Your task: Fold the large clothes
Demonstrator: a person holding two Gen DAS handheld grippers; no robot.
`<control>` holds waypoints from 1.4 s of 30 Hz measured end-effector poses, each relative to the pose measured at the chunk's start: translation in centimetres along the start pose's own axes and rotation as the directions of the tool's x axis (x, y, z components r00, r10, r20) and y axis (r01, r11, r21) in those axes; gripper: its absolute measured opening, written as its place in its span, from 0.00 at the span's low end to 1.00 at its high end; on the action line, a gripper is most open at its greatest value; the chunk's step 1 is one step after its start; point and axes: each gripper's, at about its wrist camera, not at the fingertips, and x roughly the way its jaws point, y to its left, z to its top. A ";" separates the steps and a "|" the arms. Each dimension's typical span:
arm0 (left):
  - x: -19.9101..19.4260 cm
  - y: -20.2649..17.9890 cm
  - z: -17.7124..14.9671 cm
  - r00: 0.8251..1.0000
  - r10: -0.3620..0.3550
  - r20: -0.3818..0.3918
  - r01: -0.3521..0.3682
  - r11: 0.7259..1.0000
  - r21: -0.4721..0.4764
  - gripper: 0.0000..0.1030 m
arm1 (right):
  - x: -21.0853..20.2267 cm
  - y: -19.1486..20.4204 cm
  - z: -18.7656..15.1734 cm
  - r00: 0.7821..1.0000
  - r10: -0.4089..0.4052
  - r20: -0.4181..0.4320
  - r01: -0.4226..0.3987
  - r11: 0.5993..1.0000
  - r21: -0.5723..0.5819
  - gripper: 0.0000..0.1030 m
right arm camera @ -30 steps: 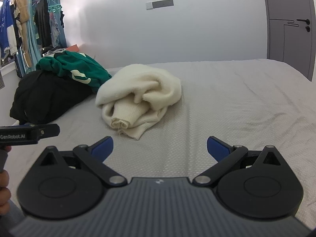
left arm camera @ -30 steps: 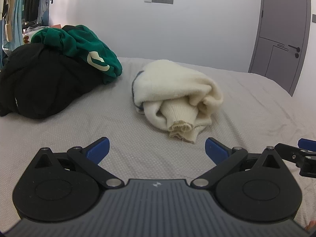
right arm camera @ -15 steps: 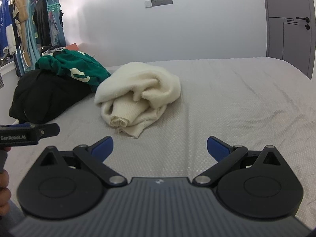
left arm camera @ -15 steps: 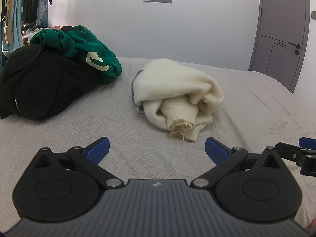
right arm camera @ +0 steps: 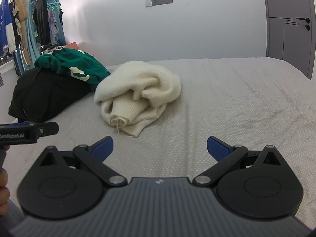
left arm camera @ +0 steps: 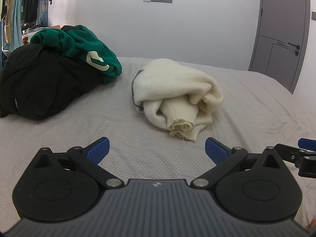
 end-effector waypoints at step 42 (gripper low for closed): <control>8.3 1.2 4.8 0.999 -0.039 -0.001 0.039 0.997 -0.061 1.00 | 7.3 0.7 2.6 0.998 0.041 -0.044 -0.041 0.999 0.006 0.99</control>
